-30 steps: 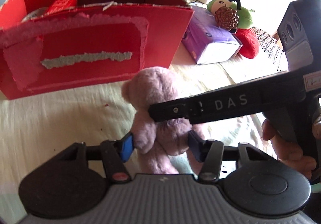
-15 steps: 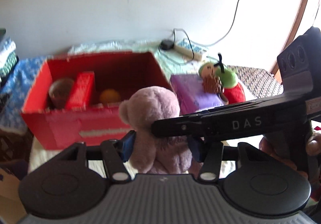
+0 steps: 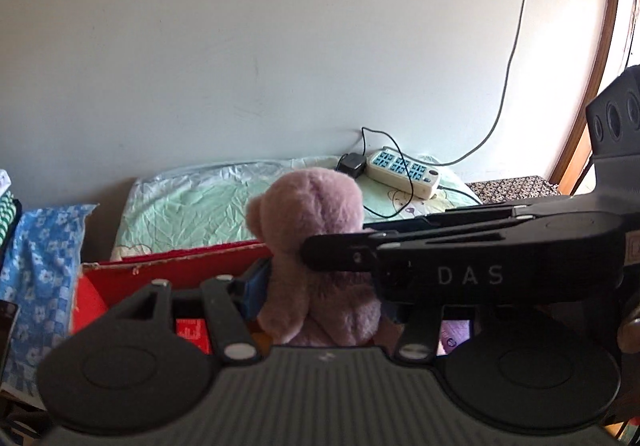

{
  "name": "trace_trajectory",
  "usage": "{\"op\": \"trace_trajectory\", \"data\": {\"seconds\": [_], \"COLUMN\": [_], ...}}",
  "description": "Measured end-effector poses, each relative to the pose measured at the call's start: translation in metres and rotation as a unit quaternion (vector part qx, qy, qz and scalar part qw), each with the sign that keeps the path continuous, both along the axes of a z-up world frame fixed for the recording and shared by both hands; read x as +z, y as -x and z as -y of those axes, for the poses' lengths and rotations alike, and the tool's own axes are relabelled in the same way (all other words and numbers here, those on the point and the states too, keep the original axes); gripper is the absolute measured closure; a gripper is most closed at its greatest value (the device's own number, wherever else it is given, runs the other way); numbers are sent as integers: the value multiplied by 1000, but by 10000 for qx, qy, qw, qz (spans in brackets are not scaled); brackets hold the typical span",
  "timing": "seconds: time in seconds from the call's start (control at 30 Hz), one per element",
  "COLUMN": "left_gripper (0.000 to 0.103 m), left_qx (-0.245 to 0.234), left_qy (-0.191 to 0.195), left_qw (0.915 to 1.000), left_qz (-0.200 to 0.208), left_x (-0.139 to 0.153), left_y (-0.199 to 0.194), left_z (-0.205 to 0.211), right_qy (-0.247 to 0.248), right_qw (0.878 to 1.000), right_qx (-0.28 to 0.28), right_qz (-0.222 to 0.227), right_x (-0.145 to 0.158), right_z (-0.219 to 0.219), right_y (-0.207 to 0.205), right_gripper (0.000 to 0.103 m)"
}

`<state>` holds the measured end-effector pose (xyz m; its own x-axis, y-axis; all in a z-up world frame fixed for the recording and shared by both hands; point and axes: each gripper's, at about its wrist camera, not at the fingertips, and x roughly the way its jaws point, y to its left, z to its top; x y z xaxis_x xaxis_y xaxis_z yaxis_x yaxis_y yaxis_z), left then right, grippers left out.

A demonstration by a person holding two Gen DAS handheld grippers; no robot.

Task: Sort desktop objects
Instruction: 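Carry the teddy bear over the red box with the right tool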

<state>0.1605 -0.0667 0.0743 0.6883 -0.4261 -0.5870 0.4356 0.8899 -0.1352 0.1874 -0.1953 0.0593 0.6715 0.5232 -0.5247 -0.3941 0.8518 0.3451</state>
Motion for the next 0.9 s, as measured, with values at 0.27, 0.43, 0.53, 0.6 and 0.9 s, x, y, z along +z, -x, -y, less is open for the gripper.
{"op": "trace_trajectory", "data": {"seconds": [0.27,0.43,0.53,0.6,0.9], "left_gripper": [48,56,56,56,50], "left_qx": [-425,-908,-1067,-1178,-1203], "left_qy": [-270,-407,-342,-125,-72], "left_qw": [9953,9852,9763,9666,9572], "left_qz": [-831,-1399,-1851,-2273,-2633], "left_x": [-68,-93,-109,-120,-124], "left_y": [-47,-60,-70,-79,-86], "left_z": [6,17,15,12,-1], "right_qy": [852,1948,2404,2622,2963], "right_qw": [9929,9741,9609,9533,9395], "right_qx": [-270,-416,-392,-358,-233], "right_qz": [-786,-1067,-1320,-1452,-1703], "right_x": [-50,-63,-76,-83,-84], "right_z": [-3,-24,-34,-40,-50], "right_y": [-28,-40,-47,-53,-63], "right_gripper": [63,66,75,91,77]}}
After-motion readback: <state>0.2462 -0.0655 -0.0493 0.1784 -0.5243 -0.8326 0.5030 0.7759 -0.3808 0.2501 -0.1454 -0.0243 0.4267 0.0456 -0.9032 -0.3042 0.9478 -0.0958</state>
